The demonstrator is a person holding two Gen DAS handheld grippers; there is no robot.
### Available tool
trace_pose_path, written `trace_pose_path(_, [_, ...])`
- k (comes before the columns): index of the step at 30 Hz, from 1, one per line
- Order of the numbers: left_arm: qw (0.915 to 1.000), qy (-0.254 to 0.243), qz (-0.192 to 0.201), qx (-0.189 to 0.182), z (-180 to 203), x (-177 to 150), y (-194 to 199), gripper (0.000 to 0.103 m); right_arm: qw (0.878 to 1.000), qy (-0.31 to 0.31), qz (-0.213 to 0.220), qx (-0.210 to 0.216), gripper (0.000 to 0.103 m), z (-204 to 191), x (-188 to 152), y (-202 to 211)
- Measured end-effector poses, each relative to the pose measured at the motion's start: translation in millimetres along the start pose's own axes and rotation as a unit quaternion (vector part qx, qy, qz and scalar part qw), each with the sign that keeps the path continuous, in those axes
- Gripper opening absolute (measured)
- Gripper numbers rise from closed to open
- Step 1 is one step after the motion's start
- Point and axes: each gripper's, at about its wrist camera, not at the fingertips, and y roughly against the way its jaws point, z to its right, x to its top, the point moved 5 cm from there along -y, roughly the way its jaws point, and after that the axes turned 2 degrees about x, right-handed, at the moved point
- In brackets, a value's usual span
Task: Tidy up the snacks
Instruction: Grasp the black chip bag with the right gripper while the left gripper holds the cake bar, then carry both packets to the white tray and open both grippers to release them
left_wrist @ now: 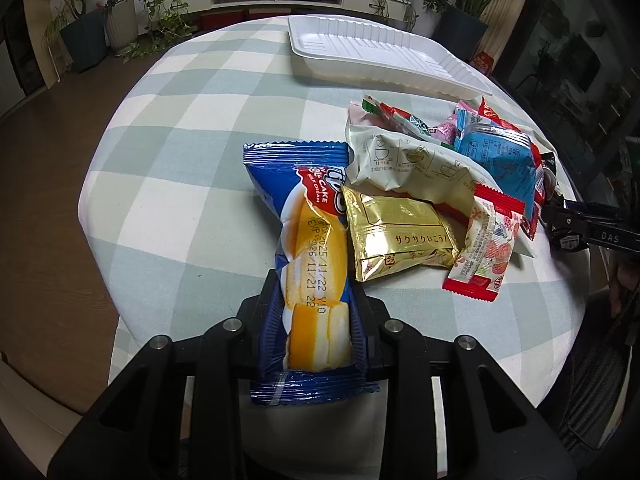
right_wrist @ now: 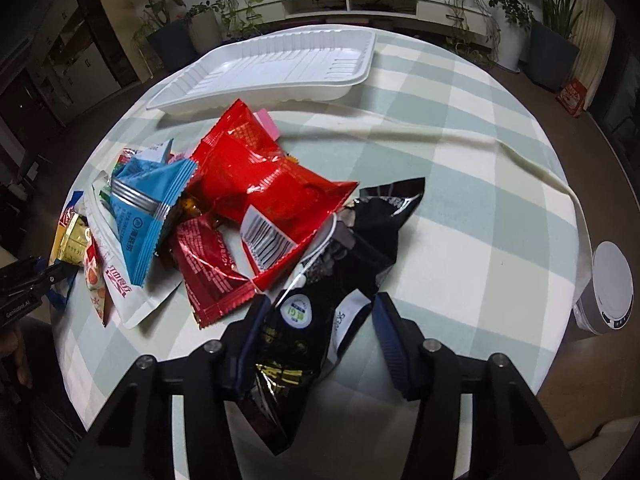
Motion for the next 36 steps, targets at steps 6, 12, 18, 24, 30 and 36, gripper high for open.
trace_pose_path(6, [0.9999,-0.001,-0.001,-0.012,0.4,0.2,0.9,0.028,1.0,-0.004,0.004,-0.004,0.032,-1.8,-2.9,8.2])
trace_pose_path(12, [0.9999,-0.011,-0.003,-0.012,3.9,-1.6,2.1,0.027,1.0,-0.025,0.002,0.001,0.025,5.5,-3.4,13.1])
trace_pose_path(18, [0.9997,-0.004,-0.002,-0.024,2.2,-2.2,3.3,0.026,0.999,-0.031,0.019,-0.004,0.022,6.1,-10.1,22.0])
trace_pose_path(24, [0.9993,0.006,0.002,-0.037,1.0,-3.3,9.7,0.026,0.998,-0.031,0.043,-0.017,0.022,6.2,-18.2,40.7])
trace_pose_path(30, [0.9991,0.013,0.015,-0.038,-0.9,-6.5,24.0,0.026,0.997,-0.031,0.071,-0.019,0.022,4.3,-18.1,53.8])
trace_pose_path(36, [0.9987,0.023,0.021,-0.041,-8.8,-13.6,38.5,0.026,0.995,-0.032,0.09,-0.021,0.022,3.0,-17.2,65.0])
